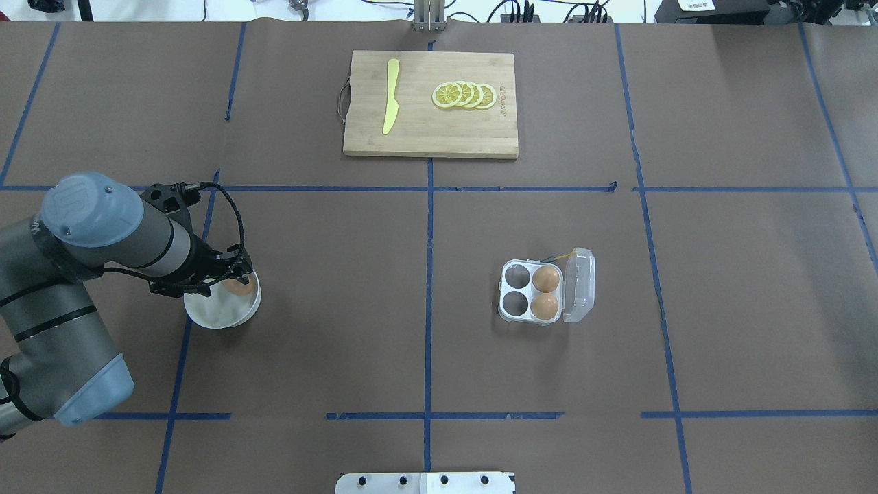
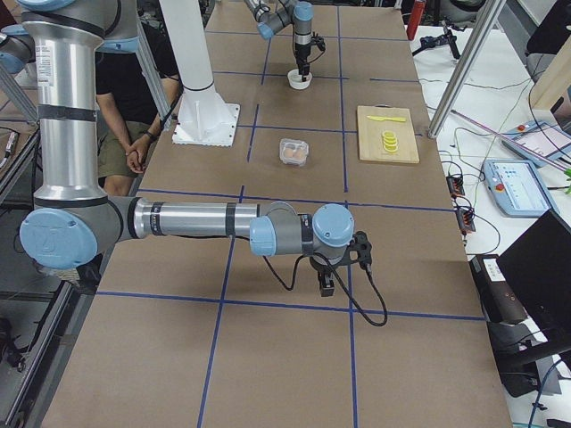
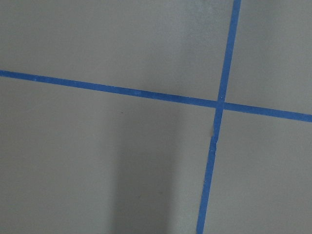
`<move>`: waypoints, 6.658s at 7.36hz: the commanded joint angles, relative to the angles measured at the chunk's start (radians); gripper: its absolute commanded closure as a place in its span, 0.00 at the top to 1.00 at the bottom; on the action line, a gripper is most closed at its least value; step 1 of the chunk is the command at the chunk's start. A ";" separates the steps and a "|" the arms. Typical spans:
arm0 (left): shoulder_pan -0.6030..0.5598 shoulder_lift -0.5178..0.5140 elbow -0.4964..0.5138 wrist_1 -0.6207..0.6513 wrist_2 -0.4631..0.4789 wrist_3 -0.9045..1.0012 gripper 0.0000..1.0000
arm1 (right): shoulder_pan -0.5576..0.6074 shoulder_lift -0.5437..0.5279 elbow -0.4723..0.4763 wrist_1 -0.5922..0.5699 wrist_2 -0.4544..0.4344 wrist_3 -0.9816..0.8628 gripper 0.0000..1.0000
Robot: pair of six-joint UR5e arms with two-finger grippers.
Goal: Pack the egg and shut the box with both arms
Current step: 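Lower the left gripper into the bowl and close on the brown egg, then lift the egg with the left gripper and carry it toward the egg box, then lower the egg into an empty slot of the box and release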
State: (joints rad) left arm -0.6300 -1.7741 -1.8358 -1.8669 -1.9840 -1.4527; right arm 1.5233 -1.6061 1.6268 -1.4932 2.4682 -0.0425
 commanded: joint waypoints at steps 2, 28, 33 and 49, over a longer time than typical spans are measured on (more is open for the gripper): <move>0.003 -0.008 0.013 0.000 0.002 0.000 0.68 | 0.000 0.002 -0.002 0.001 0.000 0.000 1.00; 0.007 -0.011 -0.115 0.105 0.048 0.006 0.00 | -0.002 -0.005 -0.007 0.001 0.002 0.001 1.00; 0.087 -0.279 -0.048 0.184 0.045 -0.003 0.00 | -0.002 -0.008 -0.007 0.005 0.002 0.003 1.00; 0.280 -0.780 0.475 -0.095 0.177 -0.153 0.66 | -0.003 -0.008 -0.005 0.007 0.020 0.001 1.00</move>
State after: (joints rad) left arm -0.3496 -2.5544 -1.3606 -1.9620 -1.8082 -1.6063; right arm 1.5202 -1.6138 1.6216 -1.4859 2.4881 -0.0414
